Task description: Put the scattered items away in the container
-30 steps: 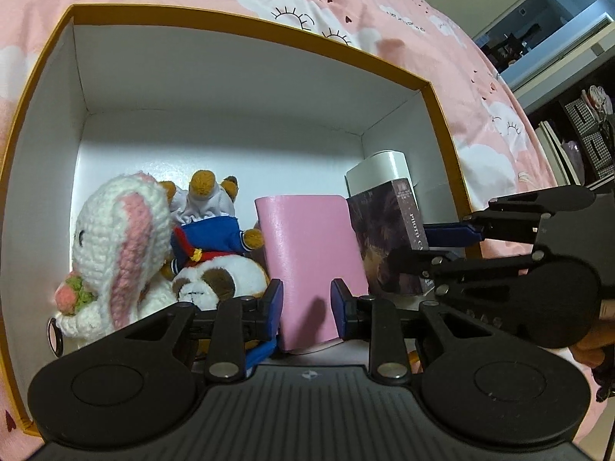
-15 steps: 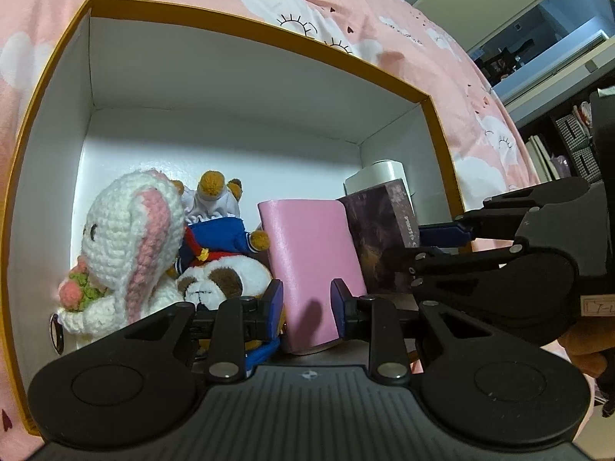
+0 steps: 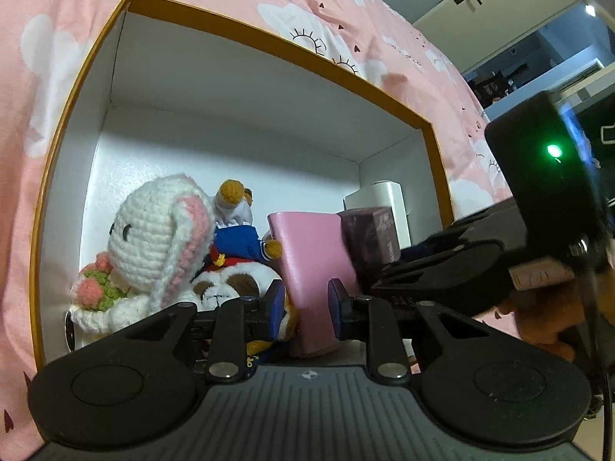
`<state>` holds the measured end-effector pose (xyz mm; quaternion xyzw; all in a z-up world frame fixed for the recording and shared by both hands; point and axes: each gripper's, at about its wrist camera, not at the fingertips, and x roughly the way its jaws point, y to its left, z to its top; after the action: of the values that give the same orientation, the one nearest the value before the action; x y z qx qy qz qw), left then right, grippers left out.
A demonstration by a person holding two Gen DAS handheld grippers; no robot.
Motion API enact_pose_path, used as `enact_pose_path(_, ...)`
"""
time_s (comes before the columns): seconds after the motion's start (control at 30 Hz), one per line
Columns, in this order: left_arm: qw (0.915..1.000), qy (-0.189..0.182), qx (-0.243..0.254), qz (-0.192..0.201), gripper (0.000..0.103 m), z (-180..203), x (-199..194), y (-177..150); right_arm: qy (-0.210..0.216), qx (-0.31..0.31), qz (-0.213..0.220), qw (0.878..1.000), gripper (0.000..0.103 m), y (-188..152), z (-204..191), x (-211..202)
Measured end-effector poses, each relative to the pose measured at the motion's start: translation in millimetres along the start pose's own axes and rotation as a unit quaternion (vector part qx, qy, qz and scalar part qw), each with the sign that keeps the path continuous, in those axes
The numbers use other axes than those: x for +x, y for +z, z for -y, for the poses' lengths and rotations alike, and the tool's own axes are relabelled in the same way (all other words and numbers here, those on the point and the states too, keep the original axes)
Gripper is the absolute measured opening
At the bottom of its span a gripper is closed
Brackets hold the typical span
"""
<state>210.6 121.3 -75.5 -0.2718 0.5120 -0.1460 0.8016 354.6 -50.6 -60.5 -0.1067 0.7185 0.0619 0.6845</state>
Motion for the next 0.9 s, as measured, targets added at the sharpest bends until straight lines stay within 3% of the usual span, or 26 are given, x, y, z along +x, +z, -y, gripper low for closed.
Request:
enact_pose_path(0.13,1.0000,0.001,0.003,-0.003,0.027,1.9,0.7,-1.6,0.030,0.027,-0.012,0.999,0.025,-2.1,15.6,18.9)
enact_pose_path(0.33,1.0000,0.003,0.000,-0.005,0.027,3.3,2.1,-0.2,0.086,-0.012,-0.071,0.994,0.026,-10.9,23.1,18.4)
enact_pose_path(0.4,1.0000,0.003,0.002,-0.008,0.027,5.7,4.0,-0.2,0.108,0.003,-0.087,0.990,0.026,-11.3,31.6,21.8)
enact_pose_path(0.53,0.9999,0.010,0.007,-0.012,0.027,6.9,7.3,-1.1,0.114,0.005,-0.073,0.991,0.027,-16.4,33.4,27.2)
enact_pose_path(0.73,0.9994,0.024,0.021,-0.013,0.027,13.2,11.3,-2.4,0.132,-0.019,-0.033,0.990,0.037,-30.9,36.2,6.8)
enact_pose_path(0.8,0.9992,0.028,0.025,-0.011,0.027,15.5,13.6,-1.0,0.130,-0.022,-0.011,0.991,0.048,-33.8,40.2,-3.7)
enact_pose_path(0.9,0.9991,0.031,0.026,-0.012,0.027,16.3,15.8,0.6,0.126,-0.009,0.022,0.992,0.048,-34.9,52.6,-18.7)
